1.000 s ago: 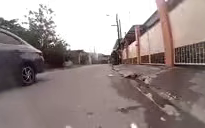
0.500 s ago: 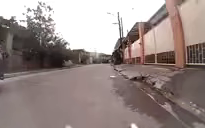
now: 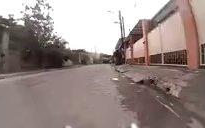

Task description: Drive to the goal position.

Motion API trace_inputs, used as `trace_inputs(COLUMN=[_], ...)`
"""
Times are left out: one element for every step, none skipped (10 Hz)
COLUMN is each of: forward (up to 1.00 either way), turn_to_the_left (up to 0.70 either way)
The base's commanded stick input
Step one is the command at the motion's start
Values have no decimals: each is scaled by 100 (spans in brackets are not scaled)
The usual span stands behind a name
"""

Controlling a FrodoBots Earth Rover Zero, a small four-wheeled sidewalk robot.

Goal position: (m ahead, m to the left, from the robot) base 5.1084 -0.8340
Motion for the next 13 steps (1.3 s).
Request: trace_inputs(forward=[100,100,100,100,100,100,100,100,100,100,100,100,100], turn_to_the_left=[0,0,0,0,0,0,0,0,0,0,0,-1,-26])
